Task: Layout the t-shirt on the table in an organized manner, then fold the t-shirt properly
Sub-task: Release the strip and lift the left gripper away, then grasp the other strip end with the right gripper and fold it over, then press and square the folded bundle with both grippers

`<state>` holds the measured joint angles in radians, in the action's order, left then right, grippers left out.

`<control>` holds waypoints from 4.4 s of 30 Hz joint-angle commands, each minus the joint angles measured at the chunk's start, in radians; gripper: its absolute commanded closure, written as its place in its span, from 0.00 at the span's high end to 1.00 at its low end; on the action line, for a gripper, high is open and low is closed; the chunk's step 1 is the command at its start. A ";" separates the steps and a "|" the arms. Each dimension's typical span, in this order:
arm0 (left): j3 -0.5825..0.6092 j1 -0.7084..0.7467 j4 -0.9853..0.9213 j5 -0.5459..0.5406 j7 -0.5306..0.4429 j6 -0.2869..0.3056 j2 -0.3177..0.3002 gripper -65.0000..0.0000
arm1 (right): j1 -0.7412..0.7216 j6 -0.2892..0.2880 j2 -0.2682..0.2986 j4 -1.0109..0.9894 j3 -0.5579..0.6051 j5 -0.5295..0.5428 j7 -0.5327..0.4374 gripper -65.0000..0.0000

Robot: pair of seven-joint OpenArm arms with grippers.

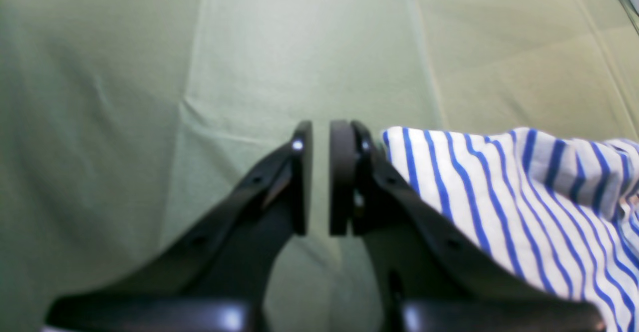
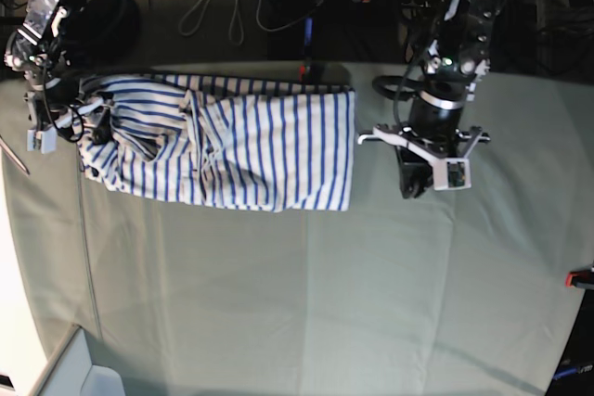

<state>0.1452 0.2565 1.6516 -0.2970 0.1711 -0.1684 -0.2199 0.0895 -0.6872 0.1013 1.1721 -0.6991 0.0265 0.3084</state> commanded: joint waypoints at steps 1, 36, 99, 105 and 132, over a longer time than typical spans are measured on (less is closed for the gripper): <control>-0.003 -0.006 0.020 0.003 -0.028 0.002 -0.005 0.09 | -0.001 -0.011 -0.002 -0.004 0.005 -0.010 0.041 0.71; -0.404 0.057 0.049 0.003 -0.025 0.003 -0.003 0.10 | 0.212 -0.011 -0.258 0.747 0.488 -0.012 0.048 0.00; -0.227 0.123 0.206 -0.293 -0.017 0.117 0.032 0.50 | 0.143 -0.011 -0.200 0.452 0.823 -0.007 0.039 0.04; -0.063 0.046 0.114 -0.291 -0.018 0.115 0.040 0.50 | 0.183 -0.011 -0.151 0.586 0.658 -0.006 0.045 0.04; 0.120 -0.328 -0.495 -0.302 -0.029 0.123 0.041 0.13 | 0.252 -0.011 -0.139 0.573 0.569 -0.007 0.047 0.04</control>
<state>0.2672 -0.0547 1.1385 -0.5999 0.1619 -0.0479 -0.1795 0.3466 -0.6910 -0.0360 1.7313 -0.1299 0.0036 0.3782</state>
